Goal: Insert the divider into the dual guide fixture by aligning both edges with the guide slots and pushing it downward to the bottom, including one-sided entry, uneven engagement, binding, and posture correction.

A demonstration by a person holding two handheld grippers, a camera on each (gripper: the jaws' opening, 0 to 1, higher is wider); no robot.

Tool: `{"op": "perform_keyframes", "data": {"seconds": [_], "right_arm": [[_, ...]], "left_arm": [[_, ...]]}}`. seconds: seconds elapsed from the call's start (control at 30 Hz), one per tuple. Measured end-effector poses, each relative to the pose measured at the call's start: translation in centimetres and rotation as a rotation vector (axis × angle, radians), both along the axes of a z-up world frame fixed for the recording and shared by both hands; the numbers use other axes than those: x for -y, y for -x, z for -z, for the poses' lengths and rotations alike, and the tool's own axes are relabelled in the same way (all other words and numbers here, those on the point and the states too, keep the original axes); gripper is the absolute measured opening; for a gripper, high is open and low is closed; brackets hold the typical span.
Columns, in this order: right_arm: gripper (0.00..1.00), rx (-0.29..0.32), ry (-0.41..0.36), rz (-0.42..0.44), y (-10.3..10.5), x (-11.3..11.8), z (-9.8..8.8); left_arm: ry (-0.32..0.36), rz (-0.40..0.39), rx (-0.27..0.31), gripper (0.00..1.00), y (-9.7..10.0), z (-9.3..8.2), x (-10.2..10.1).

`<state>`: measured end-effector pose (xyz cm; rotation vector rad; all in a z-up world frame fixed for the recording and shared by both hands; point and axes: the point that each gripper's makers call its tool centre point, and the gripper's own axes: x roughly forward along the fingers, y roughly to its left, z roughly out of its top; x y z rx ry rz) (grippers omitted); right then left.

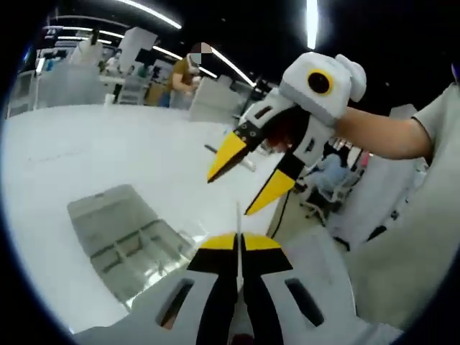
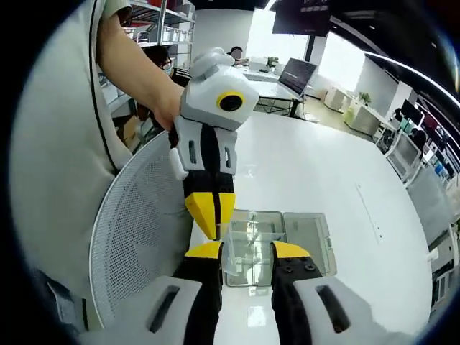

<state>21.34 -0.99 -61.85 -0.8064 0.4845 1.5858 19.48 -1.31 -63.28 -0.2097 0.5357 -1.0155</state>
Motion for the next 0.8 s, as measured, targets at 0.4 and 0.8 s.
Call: {"op": "perform_keyframes", "data": {"seconds": [0.4,0.8], "right_arm": [[0.18,-0.054,0.023,-0.056,0.6,-0.3,-0.3],[0.15,-0.089,0.051,-0.097,1.2,-0.6,-0.6]], "left_arm": [[-0.021,0.043,0.071,0.0,0.0,-0.6,0.2],[-0.054,0.068,0.13,0.0,-0.3,-1.0,0.2]]}}
